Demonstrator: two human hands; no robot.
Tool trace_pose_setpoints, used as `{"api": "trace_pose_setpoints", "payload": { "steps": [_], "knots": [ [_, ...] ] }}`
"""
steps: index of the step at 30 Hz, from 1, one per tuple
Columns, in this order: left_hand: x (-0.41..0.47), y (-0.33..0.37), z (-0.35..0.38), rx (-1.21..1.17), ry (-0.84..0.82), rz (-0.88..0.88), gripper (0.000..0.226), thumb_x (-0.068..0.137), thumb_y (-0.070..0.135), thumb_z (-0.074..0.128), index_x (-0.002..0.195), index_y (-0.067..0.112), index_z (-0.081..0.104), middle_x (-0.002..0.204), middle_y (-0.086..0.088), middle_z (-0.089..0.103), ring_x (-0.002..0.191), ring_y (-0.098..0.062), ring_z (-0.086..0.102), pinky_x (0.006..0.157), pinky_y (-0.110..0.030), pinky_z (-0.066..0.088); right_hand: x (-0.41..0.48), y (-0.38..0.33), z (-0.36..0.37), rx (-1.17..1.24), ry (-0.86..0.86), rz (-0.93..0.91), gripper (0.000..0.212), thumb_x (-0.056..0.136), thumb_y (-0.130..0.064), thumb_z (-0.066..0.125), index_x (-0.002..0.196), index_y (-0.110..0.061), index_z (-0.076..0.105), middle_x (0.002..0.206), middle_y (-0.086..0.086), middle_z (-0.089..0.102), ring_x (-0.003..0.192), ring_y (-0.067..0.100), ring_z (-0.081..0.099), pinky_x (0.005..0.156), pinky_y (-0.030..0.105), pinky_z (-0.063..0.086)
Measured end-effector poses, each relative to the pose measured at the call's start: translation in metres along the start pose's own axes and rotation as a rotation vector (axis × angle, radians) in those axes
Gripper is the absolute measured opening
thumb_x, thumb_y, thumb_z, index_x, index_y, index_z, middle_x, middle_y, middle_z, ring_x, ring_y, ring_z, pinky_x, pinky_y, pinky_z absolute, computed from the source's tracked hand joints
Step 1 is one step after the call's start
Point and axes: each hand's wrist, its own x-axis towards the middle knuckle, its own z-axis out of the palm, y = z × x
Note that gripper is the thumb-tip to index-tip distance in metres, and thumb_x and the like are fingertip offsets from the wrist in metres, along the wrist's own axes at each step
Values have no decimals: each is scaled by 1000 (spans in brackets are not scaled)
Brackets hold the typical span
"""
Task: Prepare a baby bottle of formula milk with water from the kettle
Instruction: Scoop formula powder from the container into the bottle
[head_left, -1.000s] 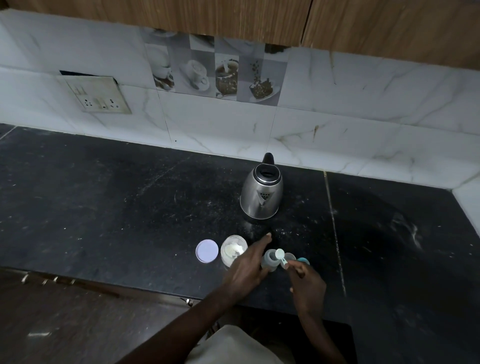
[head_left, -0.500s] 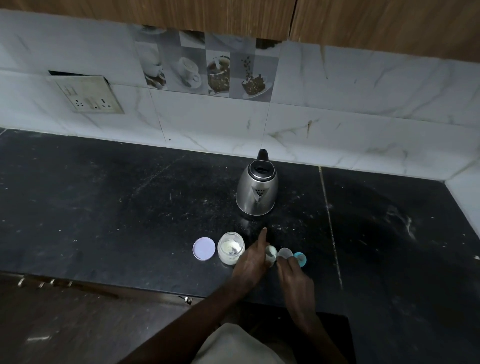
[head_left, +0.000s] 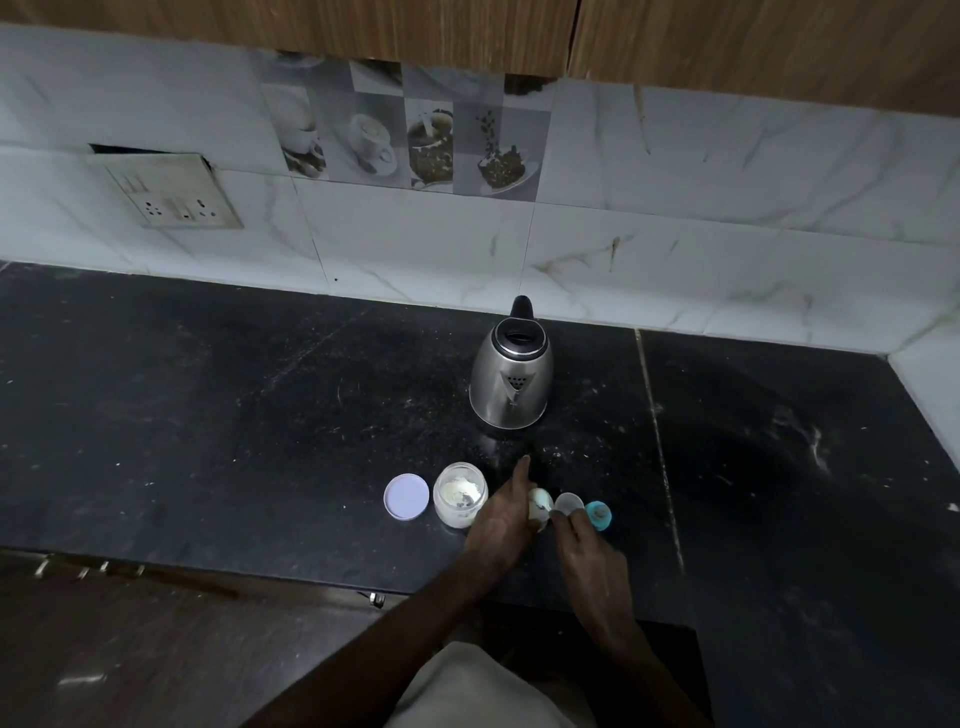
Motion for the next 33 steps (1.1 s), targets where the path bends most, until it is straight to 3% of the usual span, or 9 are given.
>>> {"api": "trace_pose_setpoints", "payload": {
  "steps": [10, 13, 15, 17, 20, 23, 26, 29, 33],
  "knots": [
    [1, -1, 2, -25, 11, -7, 100, 89, 15, 77, 166, 13, 13, 144, -3, 62, 130, -22, 59, 101, -30, 46, -2, 4, 2, 66, 1, 24, 44, 81, -13, 86, 121, -16, 67, 111, 2, 63, 66, 15, 66, 52, 30, 57],
    [-1, -1, 2, -41, 19, 3, 99, 90, 20, 77, 166, 14, 15, 144, -4, 61, 130, -22, 60, 101, -33, 47, 0, 4, 1, 142, 124, 61, 30, 88, -10, 77, 117, -18, 70, 110, 1, 64, 72, 17, 69, 54, 33, 58],
    [-5, 2, -1, -69, 39, 23, 96, 90, 28, 75, 166, 16, 17, 147, -2, 60, 131, -21, 59, 103, -33, 48, 6, -1, -8, 349, 248, 217, 25, 91, -6, 73, 112, -20, 75, 104, -1, 67, 79, 16, 70, 64, 34, 60],
    [-7, 1, -7, -96, 82, 48, 85, 94, 32, 65, 165, 19, 20, 151, 0, 57, 134, -20, 56, 106, -35, 47, 14, -7, -20, 757, 265, 489, 24, 91, -6, 74, 108, -22, 79, 96, -4, 71, 71, 14, 71, 65, 37, 61],
    [-7, -6, -24, -143, 184, 75, 75, 91, 15, 52, 161, 21, 28, 148, 5, 60, 130, -14, 60, 106, -36, 50, 26, -13, -33, 1263, 173, 878, 16, 91, -6, 75, 103, -16, 80, 85, 3, 78, 57, 14, 69, 53, 26, 55],
    [0, -19, -48, -193, 354, 69, 79, 79, -3, 46, 155, 18, 39, 141, 5, 66, 127, -12, 63, 104, -31, 51, 35, -15, -44, 1490, 102, 1010, 16, 89, -1, 76, 104, -7, 78, 78, 8, 76, 55, 11, 62, 50, 21, 47],
    [1, -30, -68, -214, 461, 3, 79, 74, -4, 40, 151, 13, 44, 140, 1, 68, 121, -17, 68, 95, -22, 50, 43, -21, -55, 1584, 18, 1043, 14, 90, -2, 75, 102, -9, 78, 79, 7, 74, 59, 10, 61, 56, 22, 45],
    [-1, -46, -74, -202, 498, -90, 82, 72, -16, 44, 150, 10, 45, 141, -1, 67, 120, -19, 68, 88, -1, 37, 54, -35, -65, 1544, -61, 922, 12, 91, -3, 75, 101, -9, 77, 78, 8, 72, 55, 8, 59, 51, 20, 46],
    [-8, -67, -73, -206, 533, -204, 80, 72, -18, 51, 147, 11, 48, 139, -2, 68, 119, -23, 69, 92, -18, 45, 74, -65, -63, 1251, -151, 663, 9, 91, -8, 76, 100, -10, 78, 81, 5, 76, 53, 9, 62, 48, 21, 48]
  ]
}}
